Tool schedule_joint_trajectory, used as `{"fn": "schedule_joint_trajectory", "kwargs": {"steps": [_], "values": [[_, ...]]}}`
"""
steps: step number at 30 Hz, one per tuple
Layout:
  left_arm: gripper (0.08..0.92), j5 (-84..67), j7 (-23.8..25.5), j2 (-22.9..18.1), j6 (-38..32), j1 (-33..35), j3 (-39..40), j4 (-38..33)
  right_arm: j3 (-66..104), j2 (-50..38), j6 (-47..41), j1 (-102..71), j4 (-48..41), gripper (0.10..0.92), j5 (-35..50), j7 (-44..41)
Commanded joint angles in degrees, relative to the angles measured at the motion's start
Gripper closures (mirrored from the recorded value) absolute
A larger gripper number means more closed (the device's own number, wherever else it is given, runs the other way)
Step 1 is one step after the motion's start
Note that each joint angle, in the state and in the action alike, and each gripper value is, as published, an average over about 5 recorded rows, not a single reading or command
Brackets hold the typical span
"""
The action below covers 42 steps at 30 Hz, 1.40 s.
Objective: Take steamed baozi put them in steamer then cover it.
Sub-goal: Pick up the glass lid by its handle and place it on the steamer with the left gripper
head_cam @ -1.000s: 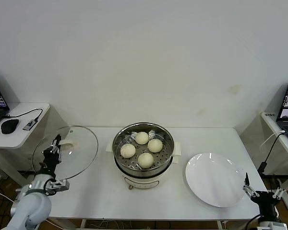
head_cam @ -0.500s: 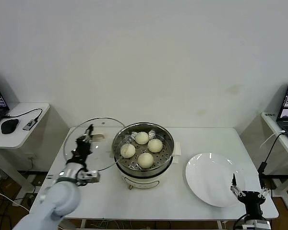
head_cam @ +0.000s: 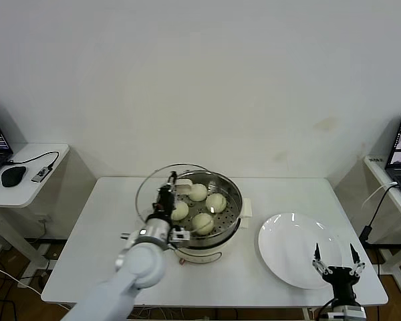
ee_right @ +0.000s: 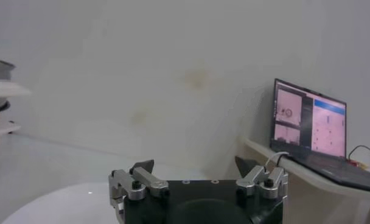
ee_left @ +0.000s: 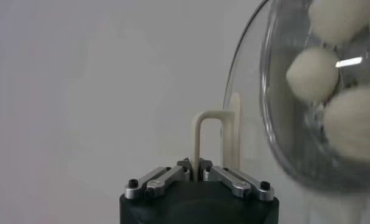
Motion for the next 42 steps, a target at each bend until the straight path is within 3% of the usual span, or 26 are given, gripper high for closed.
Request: {"fn": "schedule_joint_trajectory", "kwargs": {"steps": [1,42], "values": [[0.854,4.53,2.76,-7.15,2.18,-4.41,6.51,4.88,-0.45,0.25,0.03,0.04,-0.45,0.203,-0.59,0.02],[0.854,3.08,0.33,-7.86,-0.13,-3.87,5.41,9.88,-1.08,0.27,0.60,-0.51,-1.15,0.203,-1.04,-0.32]]}}
